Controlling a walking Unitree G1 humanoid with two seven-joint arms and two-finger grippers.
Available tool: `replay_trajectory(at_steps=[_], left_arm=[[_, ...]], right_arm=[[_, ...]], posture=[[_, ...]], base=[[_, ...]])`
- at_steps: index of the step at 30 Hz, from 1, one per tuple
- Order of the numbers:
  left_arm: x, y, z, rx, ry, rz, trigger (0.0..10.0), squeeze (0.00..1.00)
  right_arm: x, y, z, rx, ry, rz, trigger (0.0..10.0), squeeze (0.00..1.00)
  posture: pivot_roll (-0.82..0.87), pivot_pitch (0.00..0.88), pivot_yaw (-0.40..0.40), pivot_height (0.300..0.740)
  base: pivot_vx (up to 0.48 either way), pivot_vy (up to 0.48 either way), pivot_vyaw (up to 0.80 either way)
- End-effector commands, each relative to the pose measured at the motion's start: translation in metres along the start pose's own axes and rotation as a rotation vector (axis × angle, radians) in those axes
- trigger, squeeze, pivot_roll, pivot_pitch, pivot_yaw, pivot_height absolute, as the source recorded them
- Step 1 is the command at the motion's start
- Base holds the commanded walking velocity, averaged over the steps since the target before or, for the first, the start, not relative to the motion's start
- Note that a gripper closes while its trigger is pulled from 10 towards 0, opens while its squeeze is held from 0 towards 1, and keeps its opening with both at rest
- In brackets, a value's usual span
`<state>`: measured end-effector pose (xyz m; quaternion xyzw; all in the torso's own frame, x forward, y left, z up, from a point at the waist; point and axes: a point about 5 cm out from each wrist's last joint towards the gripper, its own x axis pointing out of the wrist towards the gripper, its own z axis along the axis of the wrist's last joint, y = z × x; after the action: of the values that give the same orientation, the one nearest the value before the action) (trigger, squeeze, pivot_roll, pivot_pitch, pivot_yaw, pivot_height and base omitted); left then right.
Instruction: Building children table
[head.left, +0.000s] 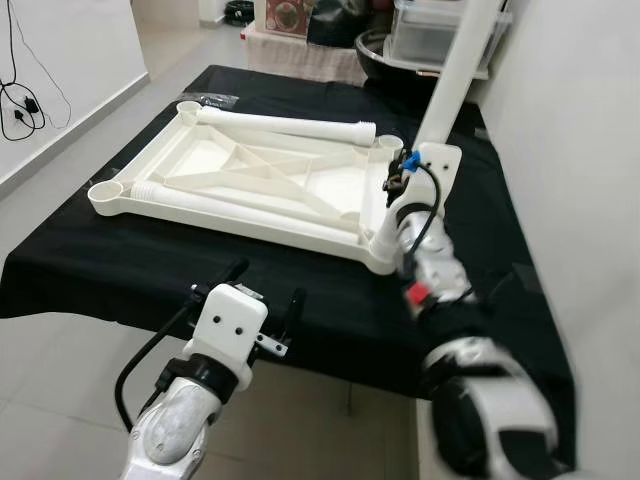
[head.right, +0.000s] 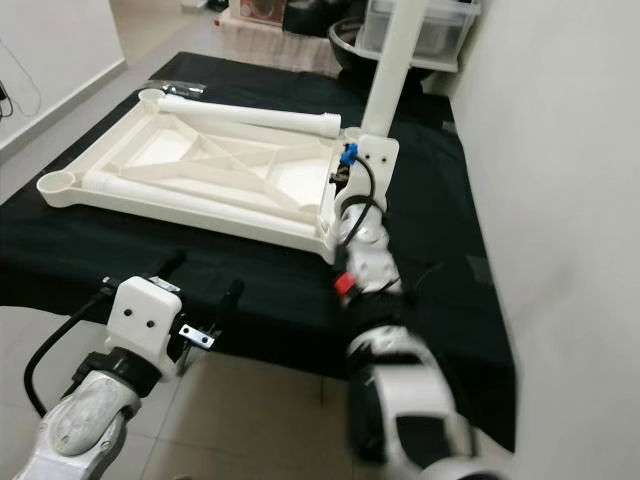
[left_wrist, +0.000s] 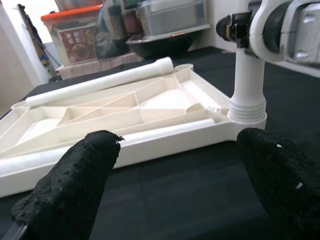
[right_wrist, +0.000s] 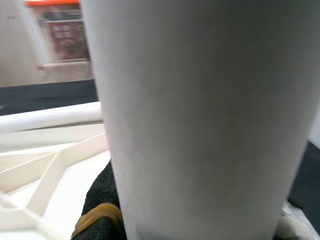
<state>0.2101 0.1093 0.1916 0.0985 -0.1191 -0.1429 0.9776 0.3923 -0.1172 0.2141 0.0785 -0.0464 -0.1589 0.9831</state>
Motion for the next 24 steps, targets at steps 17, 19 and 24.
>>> replay_trajectory(at_steps=[17, 19, 24], left_arm=[[0.002, -0.005, -0.005, -0.006, 0.006, -0.021, 10.0, 0.0], [0.002, -0.005, -0.005, -0.007, 0.004, -0.019, 10.0, 0.0], [0.002, -0.005, -0.005, -0.008, 0.002, -0.018, 10.0, 0.0]], right_arm=[[0.014, -0.024, 0.022, 0.04, -0.157, 0.452, 10.0, 0.0], [0.015, -0.032, 0.02, 0.063, -0.105, 0.672, 10.0, 0.0], [0.011, -0.035, 0.018, 0.089, -0.046, 0.899, 10.0, 0.0]], posture=[[0.14, 0.082, -0.105, 0.74], [0.15, 0.079, -0.107, 0.74], [0.14, 0.077, -0.102, 0.74]], base=[[0.0, 0.0, 0.0], [0.0, 0.0, 0.0], [0.0, 0.0, 0.0]])
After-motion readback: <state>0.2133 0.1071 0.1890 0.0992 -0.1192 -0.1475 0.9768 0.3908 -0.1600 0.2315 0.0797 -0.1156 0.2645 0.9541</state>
